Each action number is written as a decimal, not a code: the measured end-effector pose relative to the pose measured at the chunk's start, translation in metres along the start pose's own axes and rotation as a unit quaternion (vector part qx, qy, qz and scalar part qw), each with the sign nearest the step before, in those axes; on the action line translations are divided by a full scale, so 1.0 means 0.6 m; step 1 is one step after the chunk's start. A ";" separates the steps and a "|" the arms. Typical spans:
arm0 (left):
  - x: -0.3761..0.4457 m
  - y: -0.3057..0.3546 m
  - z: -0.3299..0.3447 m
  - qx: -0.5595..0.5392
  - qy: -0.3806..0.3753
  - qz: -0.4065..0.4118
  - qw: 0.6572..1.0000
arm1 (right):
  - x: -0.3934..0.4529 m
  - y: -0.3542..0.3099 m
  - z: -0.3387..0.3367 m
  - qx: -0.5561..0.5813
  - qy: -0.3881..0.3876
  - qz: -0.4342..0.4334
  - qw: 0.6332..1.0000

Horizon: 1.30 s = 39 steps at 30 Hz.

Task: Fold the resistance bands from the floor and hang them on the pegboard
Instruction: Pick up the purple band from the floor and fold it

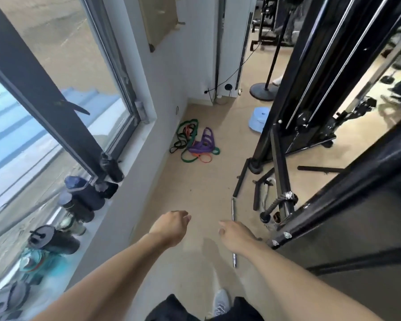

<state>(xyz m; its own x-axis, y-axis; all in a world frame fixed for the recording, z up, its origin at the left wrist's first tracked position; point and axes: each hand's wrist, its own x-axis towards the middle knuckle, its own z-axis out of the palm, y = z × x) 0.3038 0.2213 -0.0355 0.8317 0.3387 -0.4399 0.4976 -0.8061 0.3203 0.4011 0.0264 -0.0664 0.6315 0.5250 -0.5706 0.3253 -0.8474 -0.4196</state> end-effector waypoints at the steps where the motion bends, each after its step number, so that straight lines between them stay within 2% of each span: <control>1: 0.025 0.001 -0.015 0.002 0.000 -0.001 1.000 | 0.027 -0.007 -0.019 -0.004 -0.005 -0.005 1.000; 9: 0.248 -0.041 -0.104 0.014 -0.012 0.012 1.000 | 0.234 -0.075 -0.131 -0.020 -0.032 0.003 0.999; 19: 0.538 -0.106 -0.243 0.080 -0.064 0.074 0.992 | 0.483 -0.156 -0.235 0.019 -0.030 0.079 0.996; 24: 0.691 -0.065 -0.325 0.070 -0.072 0.089 0.991 | 0.579 -0.145 -0.292 0.038 -0.033 0.113 0.992; 30: 0.901 0.013 -0.411 0.067 -0.058 0.087 0.992 | 0.726 -0.096 -0.406 0.043 -0.026 0.101 0.994; 35: 1.027 0.069 -0.447 0.054 -0.066 0.062 0.994 | 0.837 -0.055 -0.523 0.052 -0.036 0.081 0.995; 39: 1.113 0.105 -0.465 0.025 -0.101 0.036 0.994 | 0.919 -0.036 -0.591 0.058 -0.063 0.077 0.993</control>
<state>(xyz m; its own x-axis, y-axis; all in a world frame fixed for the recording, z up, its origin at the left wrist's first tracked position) 0.9590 0.5322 -0.0748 0.7953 0.1796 -0.5790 0.4221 -0.8496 0.3163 0.9921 0.3059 -0.1216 0.5726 0.4016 -0.7147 0.1430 -0.9073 -0.3953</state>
